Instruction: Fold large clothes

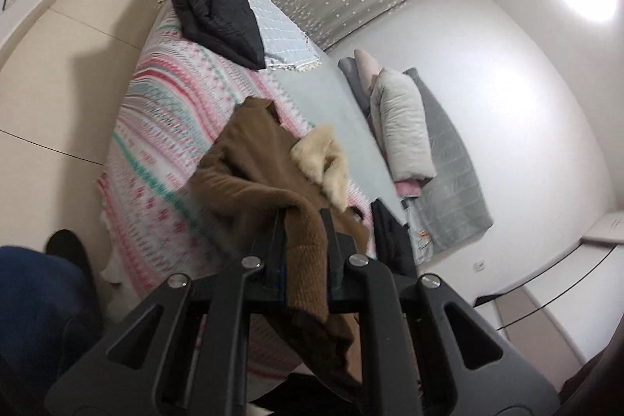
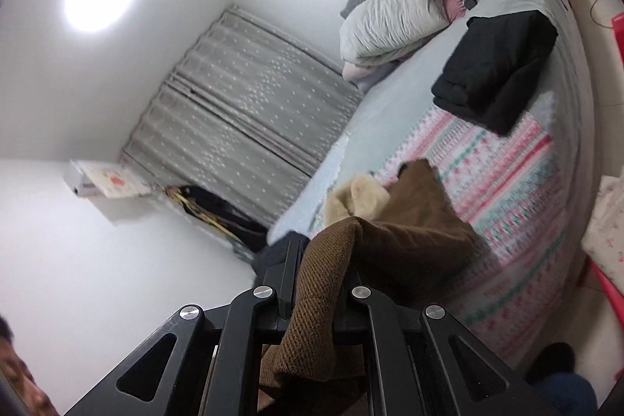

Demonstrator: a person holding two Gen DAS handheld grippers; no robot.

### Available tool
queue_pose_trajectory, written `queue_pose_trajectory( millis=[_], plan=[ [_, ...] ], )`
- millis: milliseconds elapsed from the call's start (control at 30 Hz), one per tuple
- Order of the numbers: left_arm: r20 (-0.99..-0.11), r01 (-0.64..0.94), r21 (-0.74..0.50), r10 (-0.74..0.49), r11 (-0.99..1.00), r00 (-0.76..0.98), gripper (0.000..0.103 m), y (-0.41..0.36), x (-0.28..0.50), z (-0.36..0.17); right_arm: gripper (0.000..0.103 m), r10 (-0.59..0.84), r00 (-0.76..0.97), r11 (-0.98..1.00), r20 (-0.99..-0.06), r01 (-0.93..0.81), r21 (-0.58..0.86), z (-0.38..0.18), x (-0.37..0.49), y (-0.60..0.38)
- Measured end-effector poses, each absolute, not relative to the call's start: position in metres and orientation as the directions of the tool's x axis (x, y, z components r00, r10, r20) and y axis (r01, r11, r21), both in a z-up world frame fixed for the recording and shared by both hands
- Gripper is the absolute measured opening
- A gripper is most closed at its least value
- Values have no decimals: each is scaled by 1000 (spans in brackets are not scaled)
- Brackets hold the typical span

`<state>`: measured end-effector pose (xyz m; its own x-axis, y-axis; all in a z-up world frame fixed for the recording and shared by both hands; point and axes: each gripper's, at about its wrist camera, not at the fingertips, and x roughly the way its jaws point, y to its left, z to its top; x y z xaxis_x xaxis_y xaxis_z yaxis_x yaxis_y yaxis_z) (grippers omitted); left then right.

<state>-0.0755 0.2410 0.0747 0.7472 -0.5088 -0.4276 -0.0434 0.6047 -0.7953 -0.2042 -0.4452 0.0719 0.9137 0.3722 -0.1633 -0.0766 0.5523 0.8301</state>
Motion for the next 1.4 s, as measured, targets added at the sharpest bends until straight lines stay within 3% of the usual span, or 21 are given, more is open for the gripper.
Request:
queue_pose_trajectory(
  millis=[200, 467, 800, 867, 933, 1033, 1133, 1200, 1300, 1400],
  plan=[
    [-437, -93, -803, -476, 588, 764, 15, 233, 10, 110, 9, 354, 929, 472, -110, -76, 878, 92, -121, -466],
    [-602, -275, -703, -343, 656, 721, 15, 204, 167, 109, 10, 333, 911, 410, -245, 94, 907, 89, 49, -484],
    [-816, -489, -521, -242, 700, 524, 16, 177, 366, 11, 10, 310, 823, 317, -476, 383, 868, -7, 224, -508],
    [-859, -466, -463, -252, 753, 447, 18, 168, 406, -20, 10, 299, 801, 315, -519, 431, 846, -28, 254, -510],
    [-895, -462, -421, -276, 781, 350, 27, 164, 433, -53, 14, 282, 781, 300, -557, 480, 824, -50, 276, -512],
    [-874, -515, -486, -399, 706, 278, 36, 180, 447, -99, 26, 272, 754, 225, -597, 554, 802, -88, 296, -516],
    [-807, -553, -584, -499, 595, 315, 41, 203, 447, -106, 29, 277, 752, 171, -598, 573, 801, -110, 305, -527],
    [-798, -522, -602, -444, 604, 407, 49, 216, 445, -85, 37, 296, 787, 129, -541, 528, 839, -114, 307, -536],
    [-747, -468, -653, -406, 595, 526, 59, 226, 435, -54, 39, 301, 817, 119, -492, 480, 869, -106, 304, -547],
    [-737, -363, -638, -401, 679, 544, 62, 213, 427, -37, 47, 150, 836, 284, -529, 476, 832, -68, 289, -557]
  ],
)
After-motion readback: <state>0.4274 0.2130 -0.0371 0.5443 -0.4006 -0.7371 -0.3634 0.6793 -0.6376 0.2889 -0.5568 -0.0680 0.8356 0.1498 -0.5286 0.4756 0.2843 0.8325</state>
